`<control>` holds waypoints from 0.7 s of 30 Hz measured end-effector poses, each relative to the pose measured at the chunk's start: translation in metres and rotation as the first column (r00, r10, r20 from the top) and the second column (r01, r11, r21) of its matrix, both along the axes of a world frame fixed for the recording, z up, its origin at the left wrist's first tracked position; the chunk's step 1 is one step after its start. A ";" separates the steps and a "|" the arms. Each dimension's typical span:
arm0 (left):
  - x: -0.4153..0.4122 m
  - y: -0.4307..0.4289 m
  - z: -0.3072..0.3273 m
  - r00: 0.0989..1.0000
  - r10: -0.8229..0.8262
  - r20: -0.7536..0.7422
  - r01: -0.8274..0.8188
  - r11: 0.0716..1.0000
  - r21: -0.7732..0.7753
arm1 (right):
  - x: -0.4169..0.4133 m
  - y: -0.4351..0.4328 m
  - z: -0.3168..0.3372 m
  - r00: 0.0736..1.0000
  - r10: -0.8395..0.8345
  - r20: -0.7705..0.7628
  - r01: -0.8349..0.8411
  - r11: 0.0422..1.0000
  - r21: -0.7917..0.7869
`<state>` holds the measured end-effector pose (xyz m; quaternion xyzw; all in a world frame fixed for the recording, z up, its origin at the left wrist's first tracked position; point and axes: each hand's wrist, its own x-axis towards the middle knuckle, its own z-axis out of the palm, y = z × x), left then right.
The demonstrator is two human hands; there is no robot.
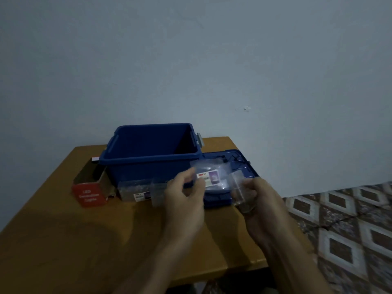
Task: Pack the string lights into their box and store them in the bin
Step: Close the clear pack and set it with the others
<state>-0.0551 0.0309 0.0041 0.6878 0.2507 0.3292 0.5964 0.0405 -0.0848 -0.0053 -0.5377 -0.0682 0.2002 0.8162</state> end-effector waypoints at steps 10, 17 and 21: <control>-0.083 0.071 -0.052 0.981 0.063 -0.182 -0.043 0.993 0.111 | -0.067 0.044 -0.029 0.974 0.220 0.053 -0.197 0.941 -0.275; -0.102 0.097 -0.069 0.961 -0.021 -0.275 0.107 0.948 0.300 | -0.076 0.055 -0.034 0.938 0.306 0.161 -0.207 0.871 -0.445; -0.101 0.102 -0.067 0.951 -0.056 -0.303 0.164 0.925 0.342 | -0.069 0.050 -0.032 0.937 0.308 0.167 -0.209 0.873 -0.442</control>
